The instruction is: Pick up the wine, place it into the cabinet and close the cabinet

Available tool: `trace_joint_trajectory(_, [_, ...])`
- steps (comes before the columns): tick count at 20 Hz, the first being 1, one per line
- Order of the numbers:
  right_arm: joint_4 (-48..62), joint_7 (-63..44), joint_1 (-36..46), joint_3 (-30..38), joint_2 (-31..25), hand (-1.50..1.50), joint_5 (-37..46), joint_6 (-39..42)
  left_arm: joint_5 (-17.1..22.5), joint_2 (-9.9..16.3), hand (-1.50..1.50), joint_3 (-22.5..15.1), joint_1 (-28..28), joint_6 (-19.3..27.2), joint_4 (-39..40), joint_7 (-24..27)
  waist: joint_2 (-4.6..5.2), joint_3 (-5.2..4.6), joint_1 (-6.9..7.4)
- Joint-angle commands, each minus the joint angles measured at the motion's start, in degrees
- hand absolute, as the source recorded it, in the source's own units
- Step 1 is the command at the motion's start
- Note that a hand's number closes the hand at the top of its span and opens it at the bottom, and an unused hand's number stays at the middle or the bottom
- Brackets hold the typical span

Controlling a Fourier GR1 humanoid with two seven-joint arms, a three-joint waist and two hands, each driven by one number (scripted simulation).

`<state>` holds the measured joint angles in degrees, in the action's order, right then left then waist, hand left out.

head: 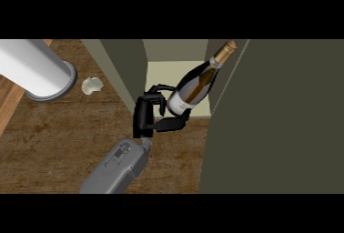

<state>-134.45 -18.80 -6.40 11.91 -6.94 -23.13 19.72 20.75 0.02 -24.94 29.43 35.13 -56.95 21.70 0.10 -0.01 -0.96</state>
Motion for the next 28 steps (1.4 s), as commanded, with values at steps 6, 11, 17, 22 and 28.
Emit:
trace_joint_trajectory(6, [-2.4, -4.3, 1.9, 1.6, -1.3, -1.5, -5.6, -1.8, 11.8, 0.0, 1.5, 1.1, 10.5, -4.6, 16.1, 9.9, 0.14, -0.03, -0.53])
trace_joint_trajectory(11, [-4.9, -1.7, -3.8, 3.0, -0.7, -1.5, -7.7, 1.8, 12.7, 0.0, 1.5, 3.8, 17.0, -6.4, 21.0, 8.4, 0.04, 0.01, -0.72])
trace_joint_trajectory(17, [0.4, 0.7, -1.4, 5.1, -1.9, -1.5, -9.0, 3.7, 20.2, 0.0, 1.5, 1.6, 22.1, -6.9, 29.5, 10.6, 0.35, 0.0, -1.59])
trace_joint_trajectory(22, [2.2, 2.6, 0.7, 0.6, 0.7, -1.5, -2.6, 3.0, 22.6, 0.0, 1.5, 0.5, 26.3, -5.3, 32.9, 9.7, 0.52, -0.01, -1.95])
trace_joint_trajectory(28, [0.8, -3.3, 5.3, 2.3, -3.0, -1.5, -7.3, -0.2, 20.6, 0.0, 1.5, -0.9, 29.5, -4.4, 41.2, 9.3, 0.93, -0.05, -3.08])
